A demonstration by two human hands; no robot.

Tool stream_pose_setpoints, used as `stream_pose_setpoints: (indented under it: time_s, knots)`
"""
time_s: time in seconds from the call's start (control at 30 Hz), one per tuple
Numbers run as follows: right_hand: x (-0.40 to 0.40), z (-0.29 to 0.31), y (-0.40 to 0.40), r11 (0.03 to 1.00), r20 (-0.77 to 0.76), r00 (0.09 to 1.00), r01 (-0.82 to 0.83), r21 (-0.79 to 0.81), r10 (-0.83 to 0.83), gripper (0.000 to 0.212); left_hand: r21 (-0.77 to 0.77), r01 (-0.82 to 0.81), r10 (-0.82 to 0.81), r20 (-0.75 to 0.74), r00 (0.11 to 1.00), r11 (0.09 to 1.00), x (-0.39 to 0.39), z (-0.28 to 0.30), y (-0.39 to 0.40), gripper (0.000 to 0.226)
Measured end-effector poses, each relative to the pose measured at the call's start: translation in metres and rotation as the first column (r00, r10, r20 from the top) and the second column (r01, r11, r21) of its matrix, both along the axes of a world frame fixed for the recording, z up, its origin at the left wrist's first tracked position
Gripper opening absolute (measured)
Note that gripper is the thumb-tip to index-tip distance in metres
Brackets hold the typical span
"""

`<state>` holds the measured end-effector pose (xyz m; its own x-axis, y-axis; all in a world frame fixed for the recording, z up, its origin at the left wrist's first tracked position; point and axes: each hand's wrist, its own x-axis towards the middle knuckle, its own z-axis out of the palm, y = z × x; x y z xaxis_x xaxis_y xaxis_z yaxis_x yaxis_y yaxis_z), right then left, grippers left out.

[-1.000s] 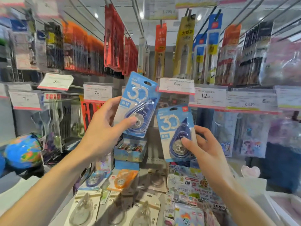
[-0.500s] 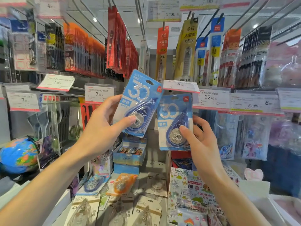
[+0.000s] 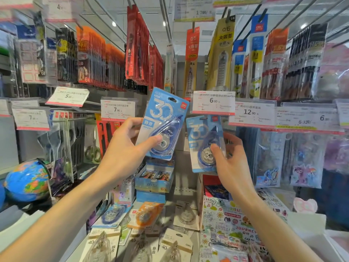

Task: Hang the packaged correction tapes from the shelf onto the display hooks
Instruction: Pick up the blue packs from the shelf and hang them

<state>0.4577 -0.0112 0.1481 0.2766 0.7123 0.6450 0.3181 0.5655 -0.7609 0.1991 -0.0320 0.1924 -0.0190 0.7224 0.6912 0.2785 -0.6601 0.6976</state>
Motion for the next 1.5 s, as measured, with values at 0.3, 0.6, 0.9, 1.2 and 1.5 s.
stream_pose_setpoints:
  time_s: [0.3,0.6,0.9,1.2,1.5]
  knots:
    - [0.013,0.009,0.062,0.973,0.158,0.977,0.171,-0.155,-0.146,0.039,-0.032,-0.019,0.020,0.034,0.999,0.999,0.006,0.001,0.005,0.036]
    - [0.012,0.019,0.093,0.933,0.189,0.979,0.136,-0.334,-0.075,0.045,-0.064,-0.039,0.039,-0.015,0.999,0.997,0.004,0.005,-0.001,0.034]
    - [0.029,0.012,0.023,0.951,0.304,0.948,0.003,-0.308,0.095,0.010,-0.139,0.165,-0.155,0.081,0.985,0.976,0.012,-0.020,-0.004,0.042]
    - [0.006,0.007,-0.028,0.911,0.082,0.921,-0.357,-0.207,0.380,0.024,-0.186,0.270,-0.250,0.127,0.960,0.945,0.041,-0.041,0.003,0.022]
    - [0.005,0.002,-0.040,0.835,-0.070,0.859,-0.509,-0.209,0.507,0.039,-0.202,0.295,-0.269,0.147,0.952,0.934,0.052,-0.051,-0.008,0.015]
